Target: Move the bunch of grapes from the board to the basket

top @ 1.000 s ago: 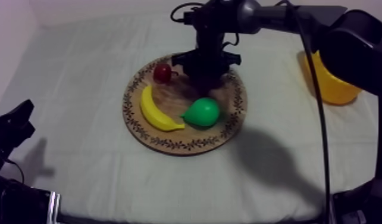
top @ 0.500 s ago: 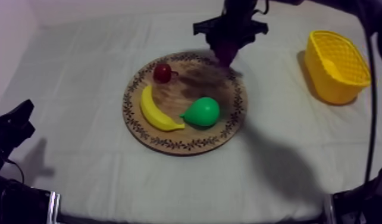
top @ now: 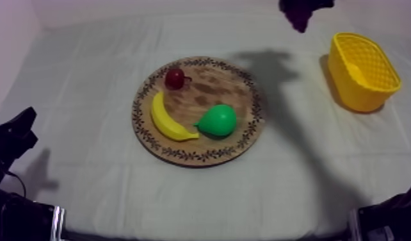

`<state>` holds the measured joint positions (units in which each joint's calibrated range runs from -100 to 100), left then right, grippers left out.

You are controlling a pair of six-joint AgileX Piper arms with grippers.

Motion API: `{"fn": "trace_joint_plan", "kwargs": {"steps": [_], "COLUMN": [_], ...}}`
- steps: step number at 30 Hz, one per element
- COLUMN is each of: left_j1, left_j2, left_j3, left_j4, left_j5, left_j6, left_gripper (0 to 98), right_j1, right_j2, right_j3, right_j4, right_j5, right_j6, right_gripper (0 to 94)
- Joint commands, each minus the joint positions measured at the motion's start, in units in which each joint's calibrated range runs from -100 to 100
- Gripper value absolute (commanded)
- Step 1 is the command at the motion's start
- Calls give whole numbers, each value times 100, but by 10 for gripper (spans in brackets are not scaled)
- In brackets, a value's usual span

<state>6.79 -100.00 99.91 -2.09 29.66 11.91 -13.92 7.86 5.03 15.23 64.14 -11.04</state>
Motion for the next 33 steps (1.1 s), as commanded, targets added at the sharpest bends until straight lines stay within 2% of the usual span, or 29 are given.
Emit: {"fn": "trace_joint_plan", "kwargs": {"steps": [1, 8, 18, 27, 33], "left_j1": [-2, -2, -2, -2, -2], "left_j2": [0, 0, 0, 0, 0], "left_j3": [-2, -2, -2, -2, -2], "left_j4": [1, 1, 1, 1, 1], "left_j5": [1, 1, 1, 1, 1], "left_j6": [-1, -1, -1, -1, -1], "left_gripper": [1, 1, 1, 1, 1], "right_j1": [309, 912, 1663, 2144, 2343], "right_j2": [-309, -840, -1078, -820, -404], "right_j3": [187, 780, 1644, 2405, 2898], "right_j4": [-2, 61, 4, 69, 17], "right_j5": [-264, -914, -1789, -2527, -3088], "right_j6": [218, 510, 920, 1022, 1223], "right_gripper": [207, 204, 202, 200, 205]}}
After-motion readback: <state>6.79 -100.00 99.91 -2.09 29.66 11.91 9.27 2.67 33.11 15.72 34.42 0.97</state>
